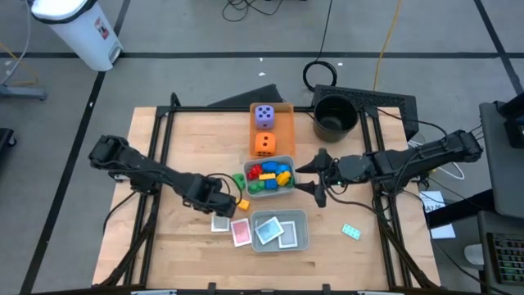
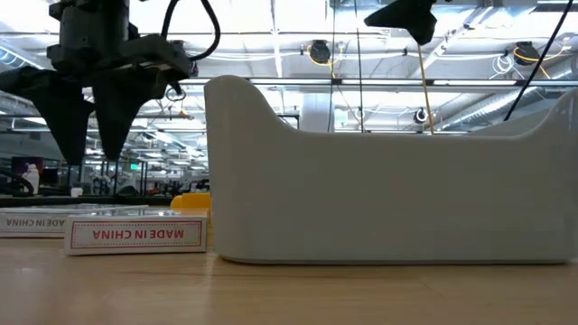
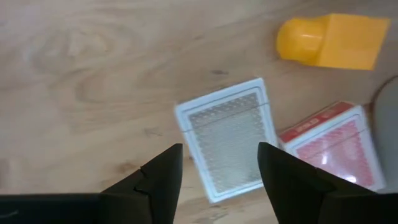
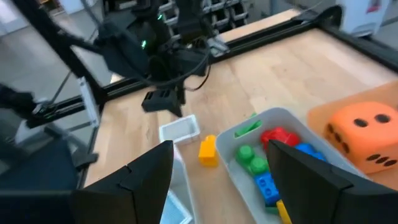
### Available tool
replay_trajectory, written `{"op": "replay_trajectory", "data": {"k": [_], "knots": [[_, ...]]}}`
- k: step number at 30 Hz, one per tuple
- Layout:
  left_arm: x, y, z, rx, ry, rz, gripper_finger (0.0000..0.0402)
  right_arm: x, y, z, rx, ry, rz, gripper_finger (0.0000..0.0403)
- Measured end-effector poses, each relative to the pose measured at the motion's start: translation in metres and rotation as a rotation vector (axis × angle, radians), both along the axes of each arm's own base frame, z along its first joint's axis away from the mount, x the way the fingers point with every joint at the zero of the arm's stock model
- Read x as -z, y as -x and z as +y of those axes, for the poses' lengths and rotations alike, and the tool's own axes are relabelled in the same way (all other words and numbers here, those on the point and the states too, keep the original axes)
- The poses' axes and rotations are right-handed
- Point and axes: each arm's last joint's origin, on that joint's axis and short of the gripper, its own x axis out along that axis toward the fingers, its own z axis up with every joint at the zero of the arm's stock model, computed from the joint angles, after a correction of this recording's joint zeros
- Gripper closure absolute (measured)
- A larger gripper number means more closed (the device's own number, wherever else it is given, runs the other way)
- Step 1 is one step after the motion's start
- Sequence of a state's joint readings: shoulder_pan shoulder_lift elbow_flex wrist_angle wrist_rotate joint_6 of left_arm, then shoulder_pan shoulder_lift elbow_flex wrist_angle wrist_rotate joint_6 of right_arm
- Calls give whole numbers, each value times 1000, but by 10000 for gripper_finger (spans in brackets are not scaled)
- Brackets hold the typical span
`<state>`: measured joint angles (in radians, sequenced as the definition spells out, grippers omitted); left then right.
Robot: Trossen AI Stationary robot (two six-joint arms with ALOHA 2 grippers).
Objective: Pick & Place Toys
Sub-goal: Put the white and brown playing card pack into the bottom gray bin
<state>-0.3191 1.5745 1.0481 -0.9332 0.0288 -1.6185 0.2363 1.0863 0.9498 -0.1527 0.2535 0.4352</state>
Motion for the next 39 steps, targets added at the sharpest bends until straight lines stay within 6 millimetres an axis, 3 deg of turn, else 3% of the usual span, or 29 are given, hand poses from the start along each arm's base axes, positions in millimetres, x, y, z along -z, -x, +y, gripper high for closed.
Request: {"op": "replay_trajectory", "data": {"k": [21,31,39], "knots": [[2,1,-13,-211,-99,-61,43,7,3,4,-134,-36,81,151],[2,0,-10,-245,-113,-69,34,7,3,4,-144,-40,82,151],[26,-9,-17,-246,-47,32,34,7,3,4,-144,-40,85,151]]}}
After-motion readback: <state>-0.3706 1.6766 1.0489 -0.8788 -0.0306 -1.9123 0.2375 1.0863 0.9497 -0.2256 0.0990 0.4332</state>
